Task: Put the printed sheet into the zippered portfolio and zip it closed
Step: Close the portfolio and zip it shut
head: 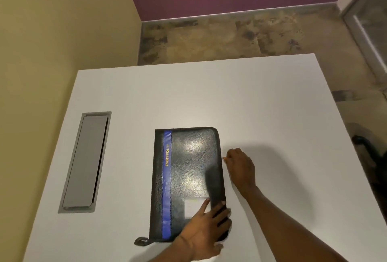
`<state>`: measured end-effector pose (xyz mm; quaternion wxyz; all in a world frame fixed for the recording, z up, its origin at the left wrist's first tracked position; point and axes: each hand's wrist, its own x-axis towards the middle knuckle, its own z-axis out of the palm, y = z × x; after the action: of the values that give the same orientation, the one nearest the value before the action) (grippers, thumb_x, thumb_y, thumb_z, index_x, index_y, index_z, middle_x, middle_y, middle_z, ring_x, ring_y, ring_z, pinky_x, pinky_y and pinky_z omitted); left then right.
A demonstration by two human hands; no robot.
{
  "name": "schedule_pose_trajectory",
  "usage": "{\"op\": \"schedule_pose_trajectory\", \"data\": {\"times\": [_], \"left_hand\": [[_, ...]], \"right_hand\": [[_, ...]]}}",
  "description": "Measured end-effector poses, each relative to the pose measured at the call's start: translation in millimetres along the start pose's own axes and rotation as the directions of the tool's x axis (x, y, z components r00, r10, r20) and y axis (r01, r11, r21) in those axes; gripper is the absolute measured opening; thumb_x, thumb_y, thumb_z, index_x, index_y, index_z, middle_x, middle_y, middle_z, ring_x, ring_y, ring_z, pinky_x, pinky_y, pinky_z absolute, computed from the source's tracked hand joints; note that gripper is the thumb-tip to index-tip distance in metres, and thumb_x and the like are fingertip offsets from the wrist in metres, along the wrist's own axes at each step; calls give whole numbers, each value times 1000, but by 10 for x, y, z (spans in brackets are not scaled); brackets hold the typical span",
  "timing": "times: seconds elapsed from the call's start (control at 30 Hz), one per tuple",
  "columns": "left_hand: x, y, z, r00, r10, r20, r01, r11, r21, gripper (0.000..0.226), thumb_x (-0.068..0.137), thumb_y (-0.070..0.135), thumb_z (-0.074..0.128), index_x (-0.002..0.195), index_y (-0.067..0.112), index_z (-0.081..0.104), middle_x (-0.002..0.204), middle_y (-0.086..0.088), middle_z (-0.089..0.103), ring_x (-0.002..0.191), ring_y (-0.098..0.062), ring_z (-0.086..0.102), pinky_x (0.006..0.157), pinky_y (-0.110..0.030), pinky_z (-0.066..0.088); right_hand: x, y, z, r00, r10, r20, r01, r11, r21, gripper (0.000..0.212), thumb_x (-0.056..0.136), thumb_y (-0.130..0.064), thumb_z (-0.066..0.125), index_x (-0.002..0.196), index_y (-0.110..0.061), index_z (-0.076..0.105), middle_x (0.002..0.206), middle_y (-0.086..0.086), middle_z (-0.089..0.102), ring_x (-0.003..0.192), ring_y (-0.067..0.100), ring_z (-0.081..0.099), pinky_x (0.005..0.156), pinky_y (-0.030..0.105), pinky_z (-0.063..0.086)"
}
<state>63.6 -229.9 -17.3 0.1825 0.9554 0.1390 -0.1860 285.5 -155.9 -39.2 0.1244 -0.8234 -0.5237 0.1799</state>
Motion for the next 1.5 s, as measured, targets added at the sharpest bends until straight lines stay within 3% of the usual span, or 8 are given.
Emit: {"op": "schedule_pose_trajectory", "data": {"times": [0.07,0.17,0.27,0.37,0.53,0.8,1.17,1.5], "left_hand": [[48,-83,-95,988,-42,-150,28,995,-94,62,88,53,51,142,22,50,160,-2,42,152,-26,35,121,-59,31],[252,-363,-355,912,-287,-294,228,949,-220,69,91,51,53,152,19,47,166,-4,36,156,-26,28,121,-57,30],[538,-757,-682,809,-527,-260,462,844,-273,81,93,56,49,162,18,29,173,-5,17,161,-28,9,125,-61,21],[814,-1123,-948,740,-643,-197,552,749,-367,101,88,63,58,166,20,10,175,-2,-5,161,-27,-7,126,-64,5],[1140,-1500,-1151,738,-675,-28,587,661,-467,131,77,69,75,166,23,-10,172,2,-24,158,-24,-25,122,-68,-3],[1288,-1620,-1194,699,-715,10,625,605,-493,85,97,48,54,165,16,16,175,-3,7,161,-26,-6,123,-70,-1],[1314,-1474,-1149,698,-708,-109,553,629,-546,68,90,36,58,153,20,37,162,-3,34,160,-26,9,124,-68,7],[1380,-1349,-1142,667,-736,-114,578,608,-544,67,93,38,54,156,26,36,170,-4,24,161,-24,3,127,-63,1]], "right_hand": [[-10,15,18,1000,6,-1,-6,999,48,21,96,-28,63,80,-17,56,83,2,61,72,28,60,66,41,50],[-14,37,26,1000,8,8,-9,996,89,21,95,-30,62,80,-18,55,84,2,59,72,29,58,65,41,49],[-19,67,46,1000,4,13,-6,991,132,19,96,-34,60,81,-25,53,83,-5,55,71,21,55,64,39,48],[-22,85,64,1000,10,5,-10,981,195,18,97,-33,59,81,-29,52,81,-9,53,70,16,53,64,40,50],[-17,94,81,1000,25,-1,-24,975,219,15,98,-29,61,84,-26,56,83,-7,56,71,15,55,64,41,53],[-58,107,90,1000,9,0,-9,975,223,15,101,-30,58,87,-25,56,83,-7,58,71,14,56,66,40,54],[484,38,-50,994,8,-109,13,980,198,14,100,-25,57,87,-22,56,85,-3,58,72,19,56,64,42,52],[1318,33,-199,962,-256,95,233,951,203,6,92,-25,60,89,-24,65,93,-6,61,81,18,59,73,41,51]]}}
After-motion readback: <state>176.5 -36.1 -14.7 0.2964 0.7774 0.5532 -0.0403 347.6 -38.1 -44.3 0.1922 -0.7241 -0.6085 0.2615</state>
